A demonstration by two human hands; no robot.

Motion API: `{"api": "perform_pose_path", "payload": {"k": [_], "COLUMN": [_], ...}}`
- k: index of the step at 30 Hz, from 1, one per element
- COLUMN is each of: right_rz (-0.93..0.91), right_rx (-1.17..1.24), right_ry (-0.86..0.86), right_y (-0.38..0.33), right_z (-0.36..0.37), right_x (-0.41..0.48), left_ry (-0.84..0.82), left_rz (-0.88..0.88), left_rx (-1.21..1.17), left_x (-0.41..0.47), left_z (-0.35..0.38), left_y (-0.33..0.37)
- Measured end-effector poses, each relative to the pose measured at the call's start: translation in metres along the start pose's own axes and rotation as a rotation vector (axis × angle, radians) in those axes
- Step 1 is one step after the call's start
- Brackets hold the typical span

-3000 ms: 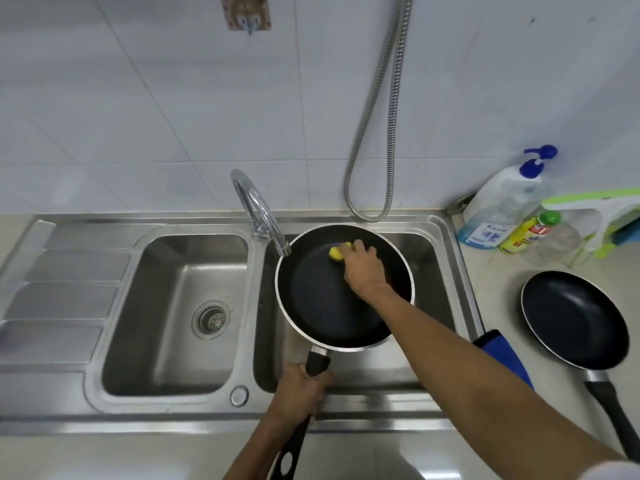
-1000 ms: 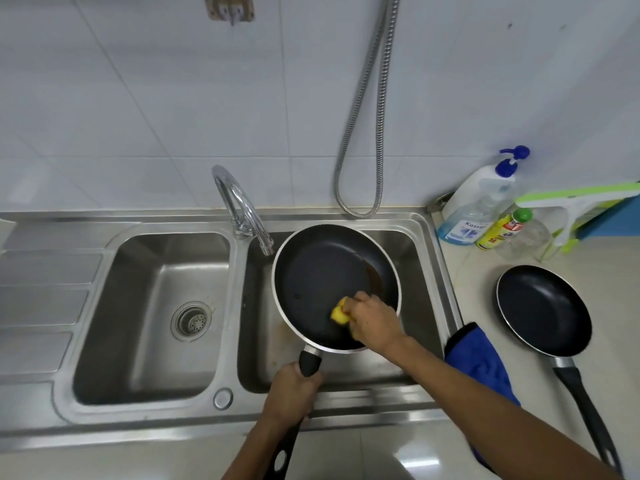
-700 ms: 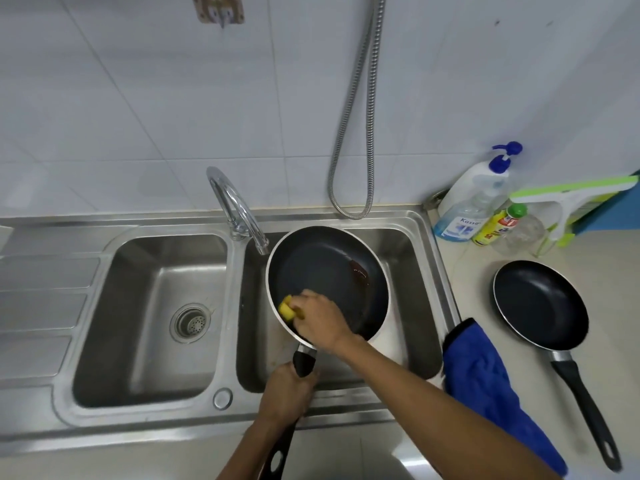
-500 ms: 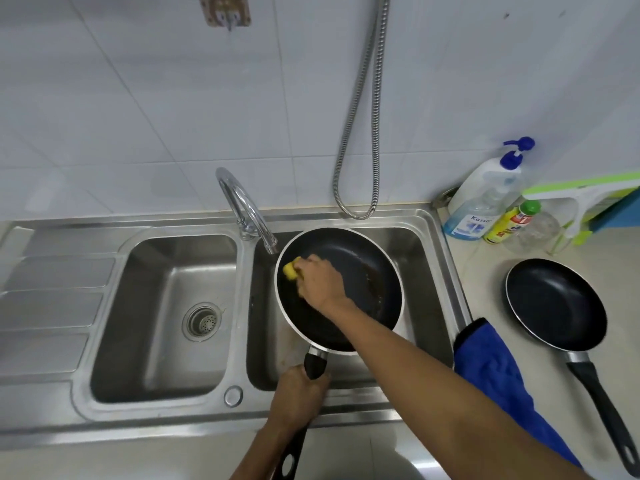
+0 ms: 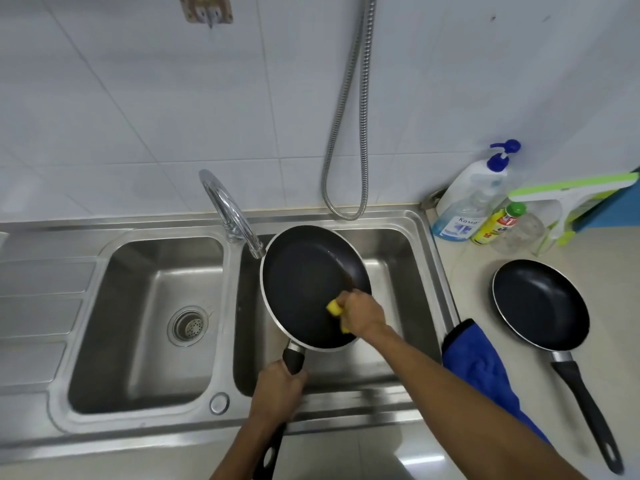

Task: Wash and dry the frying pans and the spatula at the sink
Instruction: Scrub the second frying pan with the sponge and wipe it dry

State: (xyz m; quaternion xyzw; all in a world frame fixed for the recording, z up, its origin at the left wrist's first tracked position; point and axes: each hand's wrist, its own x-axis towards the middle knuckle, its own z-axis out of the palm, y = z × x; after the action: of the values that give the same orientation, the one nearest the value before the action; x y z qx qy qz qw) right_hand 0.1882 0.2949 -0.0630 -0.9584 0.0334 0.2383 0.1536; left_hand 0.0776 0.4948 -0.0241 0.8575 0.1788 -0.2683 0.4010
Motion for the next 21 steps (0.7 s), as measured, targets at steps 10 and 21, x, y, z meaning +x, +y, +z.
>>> {"api": "perform_pose_path", "payload": {"k": [10, 21], "right_rz": [-0.095, 0.314], "right_rx": [0.39, 0.262], "right_ry": [0.063, 0.451], "right_y": [-0.025, 0.16], "right_z": [-0.025, -0.118], "right_x": [-0.013, -0.014], "left_ry": [0.026, -0.13], "left_rz": [-0.006, -0.14], "left_rx": [-0.07, -0.381], "left_x": [0.01, 0.003], "left_z": [-0.006, 0.013], "left_y": [0.012, 0.013]}}
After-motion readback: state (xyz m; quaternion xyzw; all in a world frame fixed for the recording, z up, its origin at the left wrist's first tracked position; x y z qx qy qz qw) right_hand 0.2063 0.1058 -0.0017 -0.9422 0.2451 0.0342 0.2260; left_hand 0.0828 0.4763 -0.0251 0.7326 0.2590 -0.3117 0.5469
